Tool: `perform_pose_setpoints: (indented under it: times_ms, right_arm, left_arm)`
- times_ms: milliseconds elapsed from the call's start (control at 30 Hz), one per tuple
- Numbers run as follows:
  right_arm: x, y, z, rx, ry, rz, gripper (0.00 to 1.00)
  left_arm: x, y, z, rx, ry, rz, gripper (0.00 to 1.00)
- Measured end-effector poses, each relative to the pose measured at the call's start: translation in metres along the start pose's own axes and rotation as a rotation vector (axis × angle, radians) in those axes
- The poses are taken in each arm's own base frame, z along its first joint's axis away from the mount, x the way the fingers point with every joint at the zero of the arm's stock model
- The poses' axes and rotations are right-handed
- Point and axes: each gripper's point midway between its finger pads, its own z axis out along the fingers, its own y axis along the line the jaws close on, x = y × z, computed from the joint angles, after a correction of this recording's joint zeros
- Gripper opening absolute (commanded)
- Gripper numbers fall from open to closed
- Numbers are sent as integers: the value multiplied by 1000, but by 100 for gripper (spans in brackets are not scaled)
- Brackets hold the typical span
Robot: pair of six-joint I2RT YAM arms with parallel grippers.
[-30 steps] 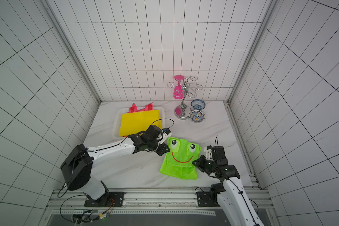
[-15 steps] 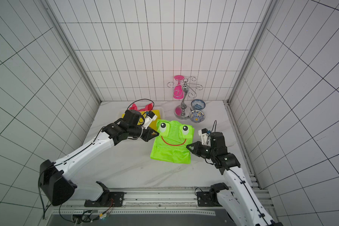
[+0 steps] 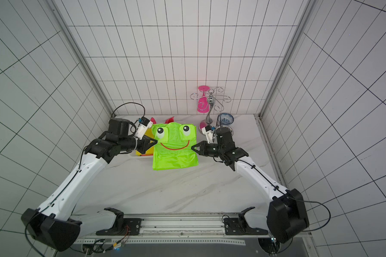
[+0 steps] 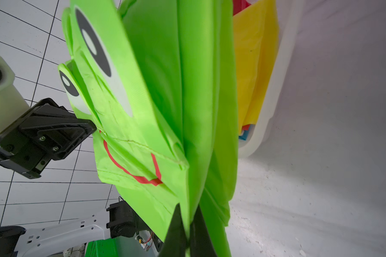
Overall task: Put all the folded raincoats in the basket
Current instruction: Pick up the raincoat from the center of the board, then place the raincoat in the basket.
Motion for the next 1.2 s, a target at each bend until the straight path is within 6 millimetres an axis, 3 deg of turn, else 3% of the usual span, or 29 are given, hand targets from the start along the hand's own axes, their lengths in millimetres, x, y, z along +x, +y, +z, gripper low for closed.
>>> perform_pose_setpoints:
  times_ms: [233,433,667,833,967,1200]
  right_arm:
    - [-27,9,51,-32,25,-45,0]
    - [-49,8,88,-28,19,-70,0]
    - [-56,-25,135,15,43,-38,0]
    - [-43,-61,166,59,92,29,0]
    - [-29,-82,177,94,123,69,0]
    - [-27,-84,181,111,127,94,0]
  left_arm:
    - [-4,46,-15,-95,-34,-2,0]
    - [-7,88,-11,-160,-50,-7,0]
    - [10,134,22,-177,13,-25,0]
    - [33,166,56,-163,112,-66,0]
    - [53,183,80,-149,186,-92,0]
    - [67,202,99,-164,240,-103,0]
